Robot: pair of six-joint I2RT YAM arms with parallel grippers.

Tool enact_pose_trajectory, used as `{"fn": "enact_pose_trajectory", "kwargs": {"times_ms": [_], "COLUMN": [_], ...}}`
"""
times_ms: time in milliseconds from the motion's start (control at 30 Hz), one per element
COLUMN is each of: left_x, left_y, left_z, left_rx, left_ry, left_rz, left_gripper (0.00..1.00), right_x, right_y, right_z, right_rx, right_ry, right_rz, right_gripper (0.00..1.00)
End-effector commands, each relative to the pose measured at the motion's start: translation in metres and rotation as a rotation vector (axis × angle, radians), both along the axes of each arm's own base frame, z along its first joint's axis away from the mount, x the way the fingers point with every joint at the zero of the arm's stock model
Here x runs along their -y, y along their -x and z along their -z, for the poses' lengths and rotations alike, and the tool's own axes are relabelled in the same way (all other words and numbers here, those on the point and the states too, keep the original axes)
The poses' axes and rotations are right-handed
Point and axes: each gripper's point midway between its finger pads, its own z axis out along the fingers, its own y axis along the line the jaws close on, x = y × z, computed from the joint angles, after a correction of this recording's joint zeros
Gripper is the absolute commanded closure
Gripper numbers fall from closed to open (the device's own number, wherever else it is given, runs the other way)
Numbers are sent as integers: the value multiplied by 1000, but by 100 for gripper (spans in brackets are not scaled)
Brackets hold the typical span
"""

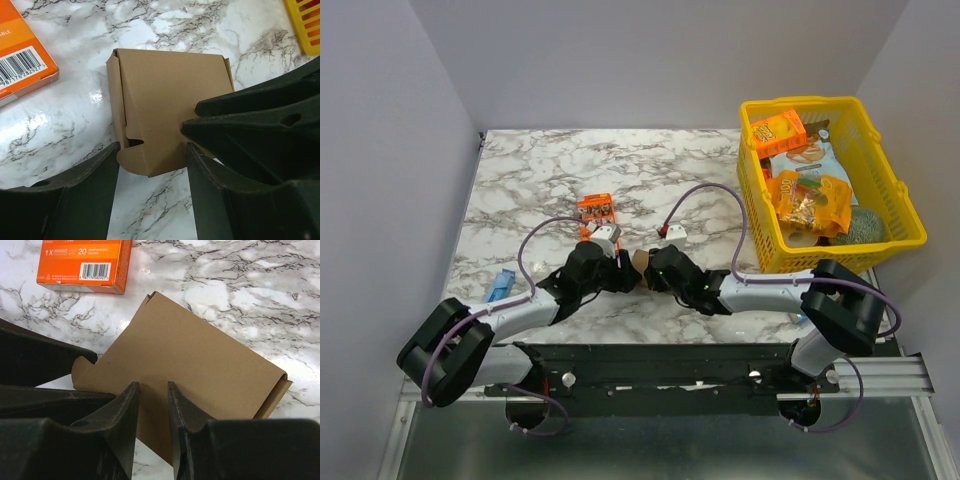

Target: Fold the paper box

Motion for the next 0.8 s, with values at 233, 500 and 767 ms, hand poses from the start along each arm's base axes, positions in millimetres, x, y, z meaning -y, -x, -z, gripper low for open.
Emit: {"fn": "enact_pose_trajectory", "kwargs": {"times_ms": [233,500,767], "left_x": [12,13,21], "left_y": [-20,-29,-30], "left_z": [-16,-30,-23], "left_rx": [67,117,99], "left_ry": [38,81,84], "left_rz": [-1,-39,-8], "left_gripper": [38,26,43], "right_x": [17,18,16], "right_y": [9,10,10], "right_z": [36,37,38], "right_rx": [-73,-75,-79], "right_ry": [113,116,118], "right_rz": [0,0,-5], "right_gripper": [63,63,63]}}
